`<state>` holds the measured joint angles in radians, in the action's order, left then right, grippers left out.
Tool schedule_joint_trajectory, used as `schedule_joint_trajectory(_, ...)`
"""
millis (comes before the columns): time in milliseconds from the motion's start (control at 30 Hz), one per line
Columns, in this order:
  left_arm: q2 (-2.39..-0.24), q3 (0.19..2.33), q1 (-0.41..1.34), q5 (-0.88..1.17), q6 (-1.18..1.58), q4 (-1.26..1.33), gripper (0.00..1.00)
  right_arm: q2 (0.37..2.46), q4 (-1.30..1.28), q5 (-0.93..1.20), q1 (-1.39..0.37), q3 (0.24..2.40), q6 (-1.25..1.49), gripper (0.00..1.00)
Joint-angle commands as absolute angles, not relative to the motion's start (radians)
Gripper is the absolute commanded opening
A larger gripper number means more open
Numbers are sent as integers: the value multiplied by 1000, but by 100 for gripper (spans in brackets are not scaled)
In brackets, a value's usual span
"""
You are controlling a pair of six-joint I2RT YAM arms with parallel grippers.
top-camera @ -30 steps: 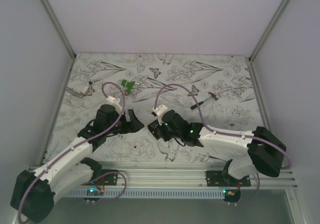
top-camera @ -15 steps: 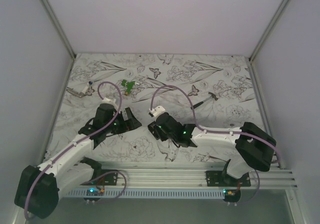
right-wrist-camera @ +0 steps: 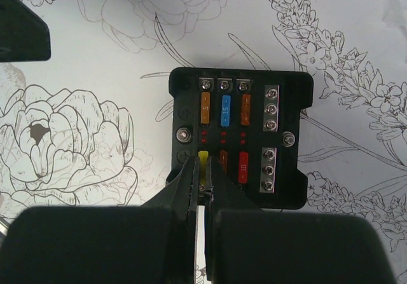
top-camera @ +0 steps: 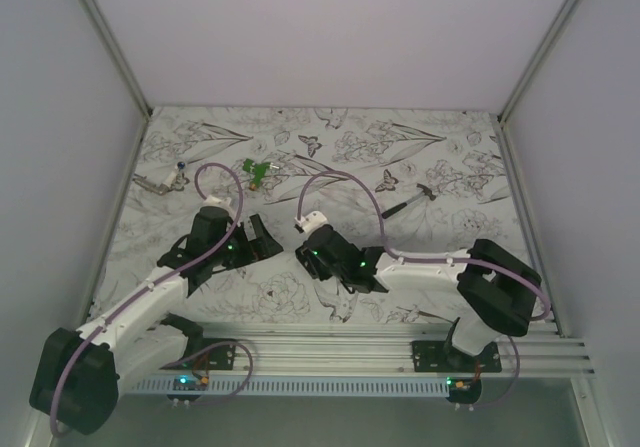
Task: Snap on the fuse box
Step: Install the fuse at the fuse box base.
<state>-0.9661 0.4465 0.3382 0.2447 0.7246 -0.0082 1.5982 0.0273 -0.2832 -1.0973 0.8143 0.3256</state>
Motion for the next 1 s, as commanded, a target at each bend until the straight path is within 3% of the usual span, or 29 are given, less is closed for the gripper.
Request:
schedule_joint_trajectory(0, -972, 439, 330, 256, 734, -31, 99, 1615, 48, -311, -1110, 844, 330, 0)
schedule_joint_trajectory(967, -965, 434, 331, 245, 758, -32, 99, 1610, 73, -390, -1146, 795, 352, 0)
